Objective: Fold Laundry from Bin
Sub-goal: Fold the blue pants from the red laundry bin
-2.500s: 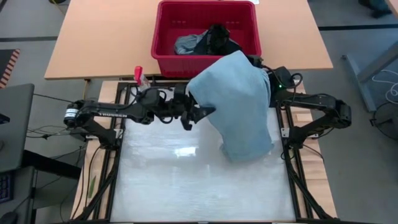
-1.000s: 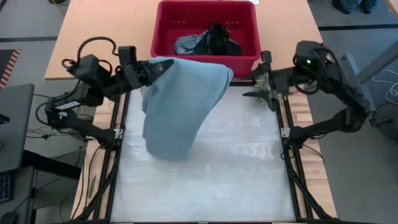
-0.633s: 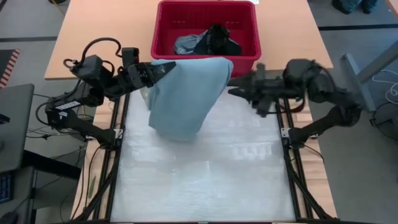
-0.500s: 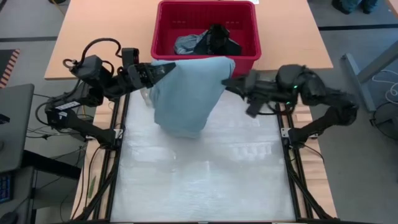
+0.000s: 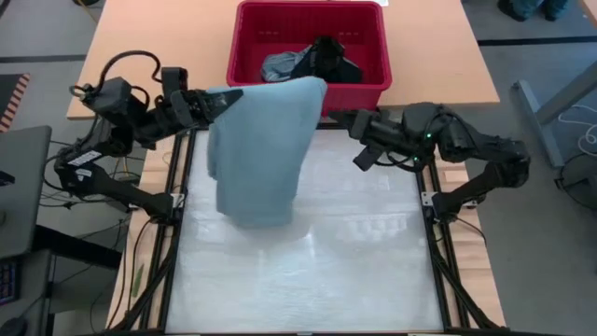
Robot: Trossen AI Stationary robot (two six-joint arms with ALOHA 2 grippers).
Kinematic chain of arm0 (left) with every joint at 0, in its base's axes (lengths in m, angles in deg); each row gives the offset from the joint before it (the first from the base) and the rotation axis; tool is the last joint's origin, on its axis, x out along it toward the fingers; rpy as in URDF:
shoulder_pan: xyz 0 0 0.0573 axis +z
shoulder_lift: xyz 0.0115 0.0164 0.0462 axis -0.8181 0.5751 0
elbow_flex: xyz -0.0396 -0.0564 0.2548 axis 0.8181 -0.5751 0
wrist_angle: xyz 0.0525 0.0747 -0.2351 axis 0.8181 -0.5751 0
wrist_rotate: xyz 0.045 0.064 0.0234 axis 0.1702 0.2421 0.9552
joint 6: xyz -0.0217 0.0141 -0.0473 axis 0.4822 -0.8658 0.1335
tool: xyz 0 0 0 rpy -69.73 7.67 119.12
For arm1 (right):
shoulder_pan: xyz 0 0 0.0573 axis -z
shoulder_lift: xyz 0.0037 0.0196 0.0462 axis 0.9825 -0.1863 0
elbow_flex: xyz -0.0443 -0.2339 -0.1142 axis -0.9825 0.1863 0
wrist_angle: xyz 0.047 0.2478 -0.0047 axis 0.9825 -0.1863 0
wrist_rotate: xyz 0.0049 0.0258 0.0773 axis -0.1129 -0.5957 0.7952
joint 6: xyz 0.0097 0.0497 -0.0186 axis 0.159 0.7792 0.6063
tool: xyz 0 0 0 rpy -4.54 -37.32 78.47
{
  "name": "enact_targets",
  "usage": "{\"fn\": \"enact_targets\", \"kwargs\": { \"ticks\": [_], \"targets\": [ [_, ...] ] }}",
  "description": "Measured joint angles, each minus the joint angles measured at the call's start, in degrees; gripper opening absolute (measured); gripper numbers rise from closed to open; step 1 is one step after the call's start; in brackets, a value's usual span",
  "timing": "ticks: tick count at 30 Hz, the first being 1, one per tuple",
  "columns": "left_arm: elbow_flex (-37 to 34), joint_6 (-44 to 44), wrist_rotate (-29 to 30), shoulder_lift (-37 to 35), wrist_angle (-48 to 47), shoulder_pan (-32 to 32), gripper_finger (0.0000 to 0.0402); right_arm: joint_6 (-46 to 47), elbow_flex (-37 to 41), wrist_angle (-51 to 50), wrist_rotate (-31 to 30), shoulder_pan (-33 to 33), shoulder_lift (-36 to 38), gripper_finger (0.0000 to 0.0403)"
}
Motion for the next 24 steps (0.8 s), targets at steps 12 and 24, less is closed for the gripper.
{"fn": "enact_targets", "kwargs": {
  "ticks": [12, 24],
  "targets": [
    [0.0, -1.0, -0.9, 0.2, -1.2, 0.0, 0.0000, 45.8, 0.0, 16.1, -2.6, 1.3, 0.5, 0.0201],
    [0.0, -2.9, -1.9, 0.2, -2.3, 0.3, 0.0000, 141.7, 0.0, -4.7, 55.4, 23.8, 6.5, 0.0205]
  ]
}}
